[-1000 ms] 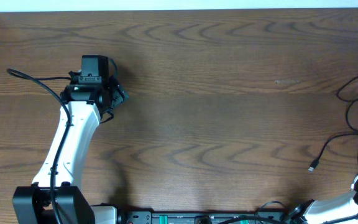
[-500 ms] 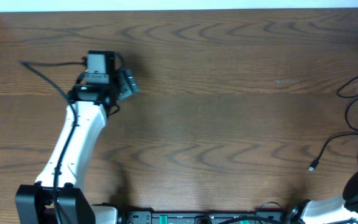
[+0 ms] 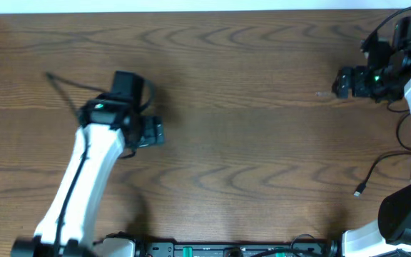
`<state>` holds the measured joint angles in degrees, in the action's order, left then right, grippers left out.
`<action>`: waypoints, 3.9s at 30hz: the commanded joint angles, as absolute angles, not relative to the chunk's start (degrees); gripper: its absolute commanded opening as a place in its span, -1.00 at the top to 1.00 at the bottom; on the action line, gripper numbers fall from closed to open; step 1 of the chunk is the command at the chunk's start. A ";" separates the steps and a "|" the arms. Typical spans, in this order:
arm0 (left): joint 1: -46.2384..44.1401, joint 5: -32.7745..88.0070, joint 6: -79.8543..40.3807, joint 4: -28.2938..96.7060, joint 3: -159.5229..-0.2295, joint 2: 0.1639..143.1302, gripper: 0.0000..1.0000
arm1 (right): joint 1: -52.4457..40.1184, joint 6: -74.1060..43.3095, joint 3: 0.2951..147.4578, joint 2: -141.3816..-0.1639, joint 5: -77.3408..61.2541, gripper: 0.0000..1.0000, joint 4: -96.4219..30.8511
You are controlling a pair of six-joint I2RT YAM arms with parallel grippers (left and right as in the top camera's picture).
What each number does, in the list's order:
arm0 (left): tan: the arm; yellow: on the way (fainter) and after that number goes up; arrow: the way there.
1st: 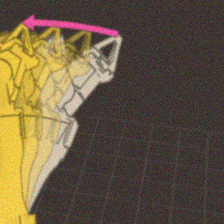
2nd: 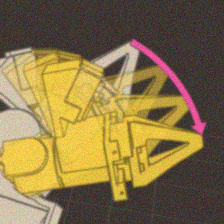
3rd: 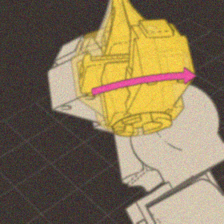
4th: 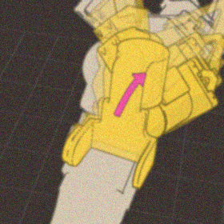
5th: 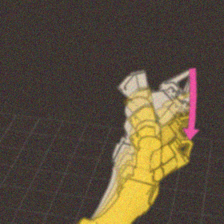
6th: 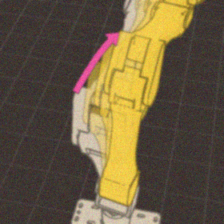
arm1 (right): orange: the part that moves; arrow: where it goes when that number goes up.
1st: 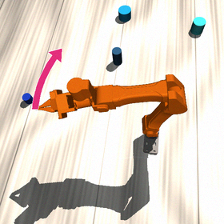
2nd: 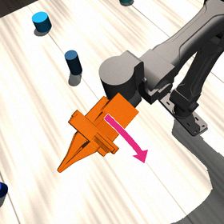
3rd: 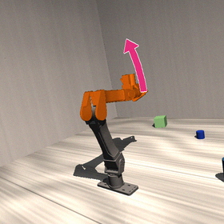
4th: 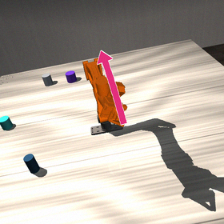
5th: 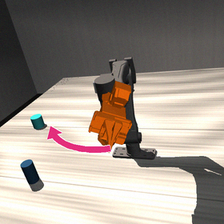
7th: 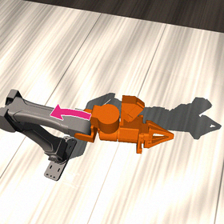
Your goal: Untangle cables
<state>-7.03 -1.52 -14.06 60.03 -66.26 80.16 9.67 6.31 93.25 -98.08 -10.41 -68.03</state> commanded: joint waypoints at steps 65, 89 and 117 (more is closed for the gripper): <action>-3.92 -0.43 -16.82 53.52 -53.69 40.34 -0.88 | 1.32 8.84 19.97 -5.91 -9.13 -0.99 -5.65; -3.92 -0.45 -16.82 53.52 -53.69 40.34 -0.89 | 1.39 10.11 0.30 -0.27 -8.58 -0.99 -3.09; -3.92 -0.43 -16.82 53.52 -53.69 40.34 -0.88 | 1.41 8.64 0.32 -0.43 -8.93 -0.98 -3.64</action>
